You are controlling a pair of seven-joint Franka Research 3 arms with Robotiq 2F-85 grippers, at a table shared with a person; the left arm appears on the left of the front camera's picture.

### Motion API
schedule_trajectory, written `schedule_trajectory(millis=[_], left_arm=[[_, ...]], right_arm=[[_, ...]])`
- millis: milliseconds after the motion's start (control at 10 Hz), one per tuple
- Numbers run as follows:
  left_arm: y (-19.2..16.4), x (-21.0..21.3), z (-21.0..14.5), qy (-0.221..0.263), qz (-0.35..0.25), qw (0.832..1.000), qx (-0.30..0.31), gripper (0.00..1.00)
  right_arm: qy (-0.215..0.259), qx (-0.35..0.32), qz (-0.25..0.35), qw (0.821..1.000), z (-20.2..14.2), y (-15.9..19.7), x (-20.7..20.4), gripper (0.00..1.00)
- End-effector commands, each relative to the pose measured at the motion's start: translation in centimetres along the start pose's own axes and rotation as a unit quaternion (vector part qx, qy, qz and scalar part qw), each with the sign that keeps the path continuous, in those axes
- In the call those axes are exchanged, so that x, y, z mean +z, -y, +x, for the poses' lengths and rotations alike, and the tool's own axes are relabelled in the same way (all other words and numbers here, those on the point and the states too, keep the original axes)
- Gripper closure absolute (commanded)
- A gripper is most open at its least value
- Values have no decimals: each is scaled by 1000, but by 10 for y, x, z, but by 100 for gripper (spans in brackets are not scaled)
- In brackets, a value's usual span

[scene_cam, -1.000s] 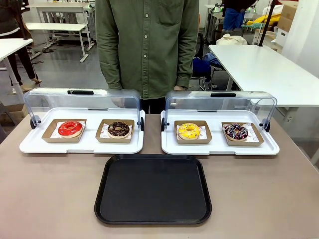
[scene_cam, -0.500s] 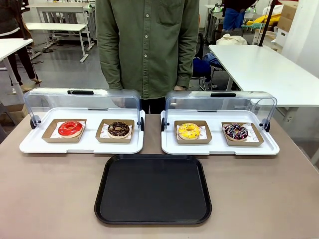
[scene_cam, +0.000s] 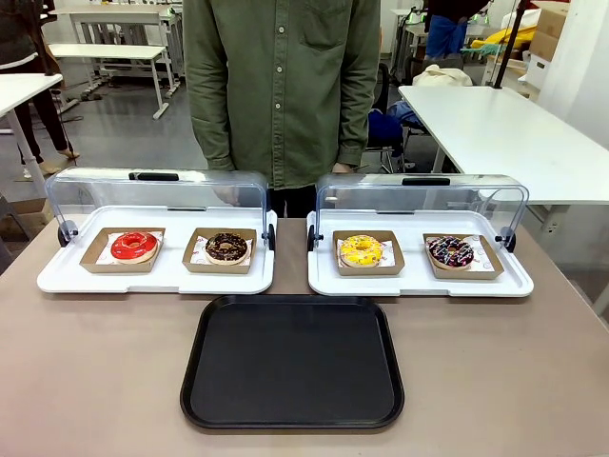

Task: Move the third donut from the left to the tray.
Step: Pick up the Paper togo box containing the Donut indicated by the person and place it on the Handle tray.

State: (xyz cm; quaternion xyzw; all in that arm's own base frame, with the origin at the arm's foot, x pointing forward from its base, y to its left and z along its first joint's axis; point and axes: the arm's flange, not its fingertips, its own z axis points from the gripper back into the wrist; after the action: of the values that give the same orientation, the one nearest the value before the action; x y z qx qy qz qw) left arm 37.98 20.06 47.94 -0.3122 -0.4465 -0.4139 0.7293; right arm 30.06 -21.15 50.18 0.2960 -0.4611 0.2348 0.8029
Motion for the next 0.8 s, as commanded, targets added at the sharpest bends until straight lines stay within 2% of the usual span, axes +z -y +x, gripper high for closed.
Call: schedule_trajectory(millis=[0, 700], left_arm=[[1, 0, 0, 2, -5, 1000, -3, 0], [1, 0, 0, 2, -5, 1000, -3, 0]], right_arm=[[15, 13, 2, 1000, 3, 2, -1, 0], [15, 13, 2, 1000, 3, 2, -1, 0]])
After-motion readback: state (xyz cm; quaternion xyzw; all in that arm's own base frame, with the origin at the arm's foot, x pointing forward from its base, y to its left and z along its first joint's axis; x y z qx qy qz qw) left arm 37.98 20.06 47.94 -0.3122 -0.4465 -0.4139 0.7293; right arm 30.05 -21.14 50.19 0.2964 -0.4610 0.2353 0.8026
